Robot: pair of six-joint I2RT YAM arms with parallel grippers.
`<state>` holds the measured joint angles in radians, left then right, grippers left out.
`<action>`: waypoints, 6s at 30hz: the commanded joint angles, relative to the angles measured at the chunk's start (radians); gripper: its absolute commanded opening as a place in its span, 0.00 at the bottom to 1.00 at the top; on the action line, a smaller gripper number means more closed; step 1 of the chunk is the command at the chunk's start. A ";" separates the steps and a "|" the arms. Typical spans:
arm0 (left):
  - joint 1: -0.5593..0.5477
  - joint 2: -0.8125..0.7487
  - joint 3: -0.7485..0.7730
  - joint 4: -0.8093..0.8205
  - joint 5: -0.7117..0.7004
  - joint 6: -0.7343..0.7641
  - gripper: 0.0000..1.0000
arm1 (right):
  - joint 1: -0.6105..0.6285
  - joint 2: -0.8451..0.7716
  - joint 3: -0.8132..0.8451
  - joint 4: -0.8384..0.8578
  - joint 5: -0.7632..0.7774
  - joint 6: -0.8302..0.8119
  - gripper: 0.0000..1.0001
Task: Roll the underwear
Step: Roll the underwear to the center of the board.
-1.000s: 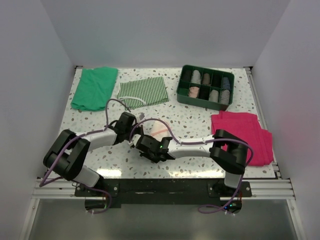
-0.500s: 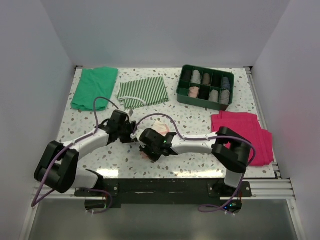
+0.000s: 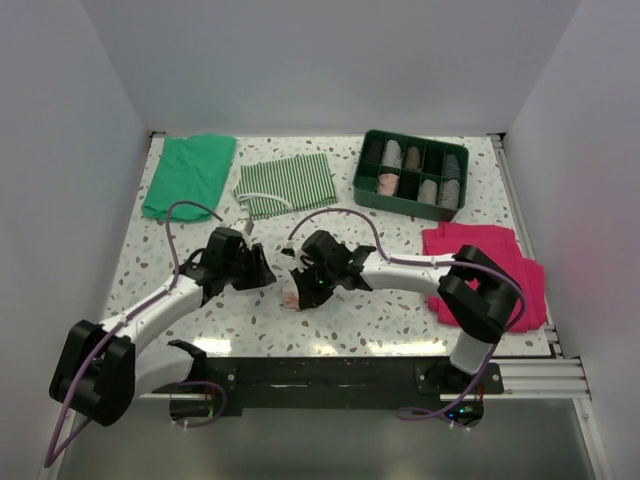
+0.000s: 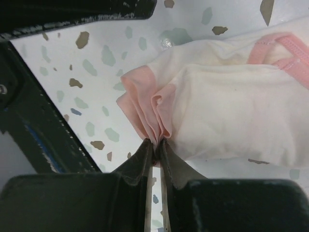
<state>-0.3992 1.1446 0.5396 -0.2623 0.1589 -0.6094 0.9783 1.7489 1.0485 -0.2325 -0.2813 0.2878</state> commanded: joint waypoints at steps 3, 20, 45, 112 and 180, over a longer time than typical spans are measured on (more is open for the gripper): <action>0.007 -0.071 -0.049 0.100 0.074 -0.013 0.51 | -0.059 -0.037 -0.038 0.117 -0.194 0.112 0.00; 0.008 -0.127 -0.115 0.159 0.129 -0.012 0.53 | -0.213 0.156 -0.129 0.367 -0.446 0.372 0.00; 0.007 -0.243 -0.182 0.209 0.174 -0.006 0.60 | -0.268 0.097 -0.036 0.196 -0.579 0.430 0.00; -0.110 -0.048 -0.152 0.403 0.179 0.020 0.64 | -0.336 0.089 0.033 0.004 -0.374 0.194 0.00; -0.171 -0.180 -0.337 0.617 0.177 0.097 0.68 | -0.374 0.225 0.168 -0.228 -0.570 0.067 0.00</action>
<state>-0.5632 0.9367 0.2096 0.2489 0.3225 -0.5762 0.6109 1.9591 1.1824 -0.4664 -0.8146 0.3435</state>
